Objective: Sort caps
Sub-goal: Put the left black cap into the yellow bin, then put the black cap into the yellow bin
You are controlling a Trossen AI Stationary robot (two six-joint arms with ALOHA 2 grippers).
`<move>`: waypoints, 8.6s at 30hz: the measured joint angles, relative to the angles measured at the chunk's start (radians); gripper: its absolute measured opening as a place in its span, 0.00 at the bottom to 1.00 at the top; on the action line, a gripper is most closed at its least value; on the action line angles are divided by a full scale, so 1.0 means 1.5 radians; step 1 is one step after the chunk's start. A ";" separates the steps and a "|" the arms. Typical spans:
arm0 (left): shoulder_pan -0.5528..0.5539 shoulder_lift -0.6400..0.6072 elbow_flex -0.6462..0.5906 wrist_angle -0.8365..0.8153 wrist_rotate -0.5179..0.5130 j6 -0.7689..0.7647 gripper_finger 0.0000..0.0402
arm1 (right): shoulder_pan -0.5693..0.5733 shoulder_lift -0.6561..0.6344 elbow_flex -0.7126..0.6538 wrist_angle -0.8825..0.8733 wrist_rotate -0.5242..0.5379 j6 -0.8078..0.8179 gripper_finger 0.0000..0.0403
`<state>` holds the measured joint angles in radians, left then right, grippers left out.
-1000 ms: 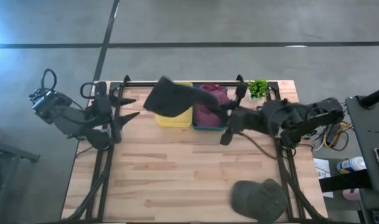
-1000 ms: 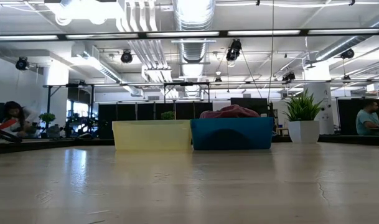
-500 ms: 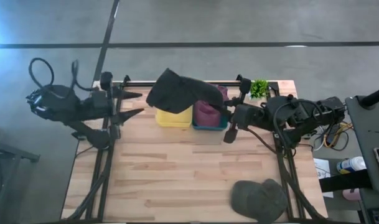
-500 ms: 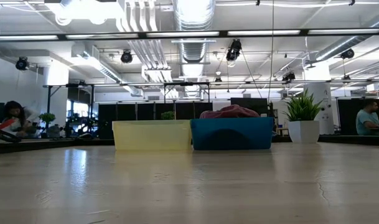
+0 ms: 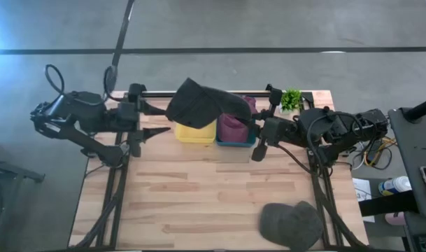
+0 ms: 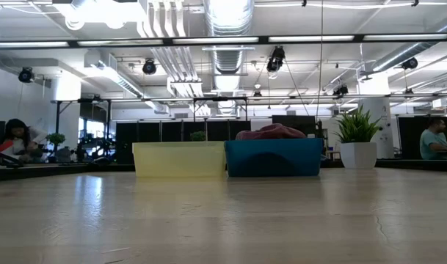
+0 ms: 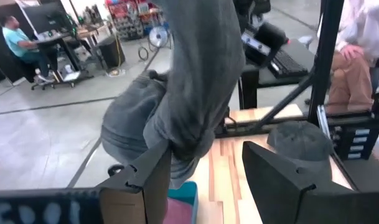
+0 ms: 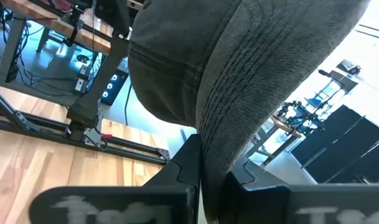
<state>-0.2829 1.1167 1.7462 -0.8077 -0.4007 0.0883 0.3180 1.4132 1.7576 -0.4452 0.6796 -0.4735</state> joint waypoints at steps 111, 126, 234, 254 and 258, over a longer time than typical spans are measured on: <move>0.530 0.593 0.321 -0.463 0.291 0.363 0.03 | -0.147 -0.023 -0.046 -0.607 -0.057 0.420 0.56; 0.477 0.589 0.296 -0.507 0.259 0.423 0.03 | -0.150 -0.178 -0.172 -0.545 -0.049 0.501 0.56; 0.023 0.519 -0.205 0.120 0.407 -0.144 0.41 | 0.288 0.149 -0.634 0.048 -0.735 1.254 0.56; -0.005 0.518 -0.229 0.202 0.388 -0.216 0.41 | 0.166 0.142 -0.352 -0.154 -0.365 1.069 0.56; -0.003 0.518 -0.246 0.171 0.460 -0.339 0.41 | 0.184 0.141 -0.366 -0.154 -0.423 1.133 0.56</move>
<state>-0.2871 1.8931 1.3776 -0.5512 0.2889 -0.4204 0.5933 1.6248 1.2093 -0.6767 0.0447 1.2267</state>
